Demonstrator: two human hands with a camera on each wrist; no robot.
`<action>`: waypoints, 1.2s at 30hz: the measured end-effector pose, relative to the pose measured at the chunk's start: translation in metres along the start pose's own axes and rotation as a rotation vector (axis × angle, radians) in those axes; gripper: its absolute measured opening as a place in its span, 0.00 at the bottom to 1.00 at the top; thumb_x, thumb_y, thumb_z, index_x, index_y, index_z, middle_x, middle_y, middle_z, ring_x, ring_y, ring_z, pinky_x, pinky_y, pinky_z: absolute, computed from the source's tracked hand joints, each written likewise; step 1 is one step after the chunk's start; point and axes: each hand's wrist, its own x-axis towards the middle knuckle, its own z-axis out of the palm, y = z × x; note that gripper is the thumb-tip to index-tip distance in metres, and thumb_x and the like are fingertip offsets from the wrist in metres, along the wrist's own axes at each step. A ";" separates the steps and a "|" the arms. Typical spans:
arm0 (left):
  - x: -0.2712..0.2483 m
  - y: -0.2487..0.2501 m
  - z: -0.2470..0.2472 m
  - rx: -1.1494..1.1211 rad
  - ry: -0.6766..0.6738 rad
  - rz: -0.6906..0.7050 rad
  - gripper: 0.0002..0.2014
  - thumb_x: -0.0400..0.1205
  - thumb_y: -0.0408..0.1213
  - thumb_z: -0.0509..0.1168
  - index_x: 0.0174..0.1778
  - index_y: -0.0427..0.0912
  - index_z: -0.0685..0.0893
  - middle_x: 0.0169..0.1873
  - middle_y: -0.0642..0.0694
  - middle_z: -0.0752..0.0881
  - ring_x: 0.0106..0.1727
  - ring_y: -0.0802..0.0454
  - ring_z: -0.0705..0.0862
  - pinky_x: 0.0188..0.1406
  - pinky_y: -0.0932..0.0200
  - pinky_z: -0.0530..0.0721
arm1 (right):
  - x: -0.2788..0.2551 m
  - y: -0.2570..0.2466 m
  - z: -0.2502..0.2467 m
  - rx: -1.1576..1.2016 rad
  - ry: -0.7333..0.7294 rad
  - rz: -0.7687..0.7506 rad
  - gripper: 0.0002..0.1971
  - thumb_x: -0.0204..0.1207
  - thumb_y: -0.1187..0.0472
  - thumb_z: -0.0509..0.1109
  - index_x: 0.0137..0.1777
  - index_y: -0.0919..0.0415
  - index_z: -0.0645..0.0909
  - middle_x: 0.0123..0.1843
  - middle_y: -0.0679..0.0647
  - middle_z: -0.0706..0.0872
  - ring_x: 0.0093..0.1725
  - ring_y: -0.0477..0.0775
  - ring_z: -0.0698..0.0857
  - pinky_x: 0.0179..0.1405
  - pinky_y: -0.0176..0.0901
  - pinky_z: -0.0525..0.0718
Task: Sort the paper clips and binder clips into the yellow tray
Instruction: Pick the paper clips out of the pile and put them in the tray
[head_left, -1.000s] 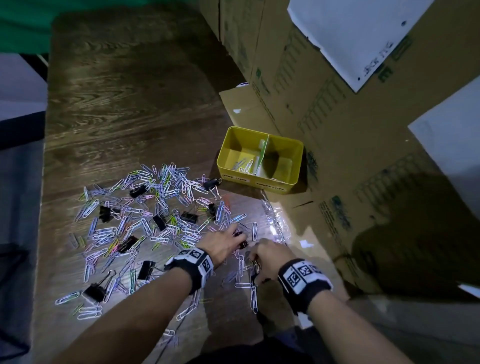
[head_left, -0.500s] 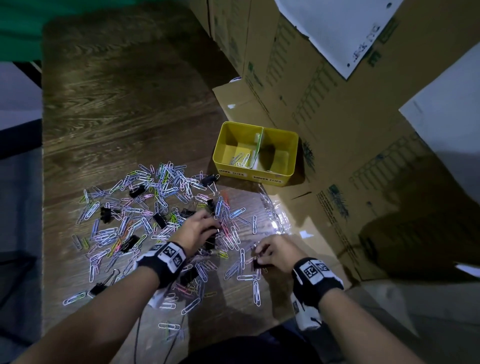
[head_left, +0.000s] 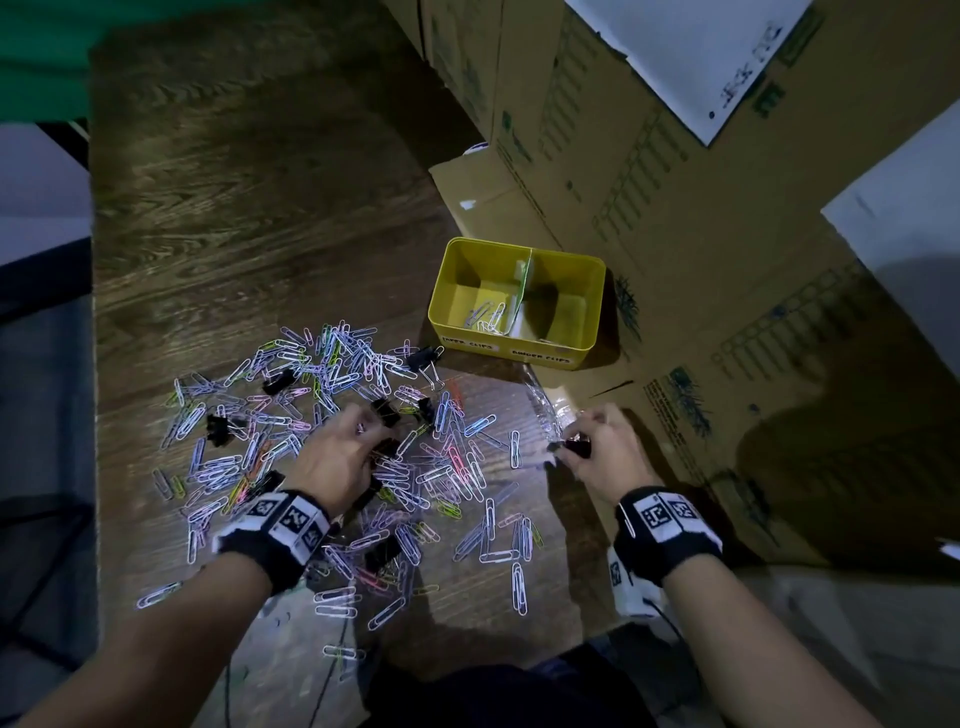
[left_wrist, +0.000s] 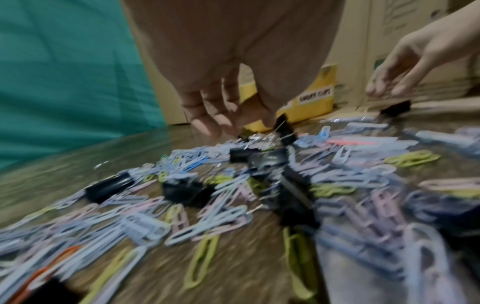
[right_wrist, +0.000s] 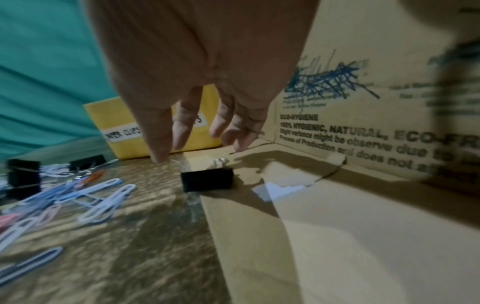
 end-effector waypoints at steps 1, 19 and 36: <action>-0.002 0.013 -0.002 -0.015 0.021 0.035 0.18 0.70 0.24 0.66 0.54 0.44 0.86 0.53 0.43 0.82 0.45 0.47 0.84 0.41 0.56 0.87 | -0.004 -0.006 -0.001 -0.004 -0.081 -0.032 0.07 0.72 0.53 0.75 0.47 0.52 0.85 0.53 0.45 0.80 0.52 0.43 0.80 0.50 0.22 0.72; 0.050 0.087 0.039 -0.091 -0.250 0.083 0.24 0.76 0.41 0.61 0.70 0.47 0.71 0.61 0.42 0.76 0.61 0.43 0.76 0.54 0.49 0.81 | -0.005 -0.036 0.047 -0.262 -0.280 -0.155 0.37 0.61 0.35 0.77 0.62 0.58 0.74 0.63 0.57 0.78 0.61 0.59 0.79 0.57 0.52 0.81; 0.039 0.084 0.060 -0.081 -0.377 0.126 0.20 0.78 0.37 0.66 0.67 0.40 0.76 0.66 0.40 0.74 0.66 0.42 0.70 0.69 0.49 0.69 | -0.009 -0.048 0.070 -0.186 -0.152 -0.181 0.27 0.73 0.65 0.73 0.72 0.60 0.72 0.69 0.62 0.71 0.62 0.62 0.79 0.65 0.55 0.79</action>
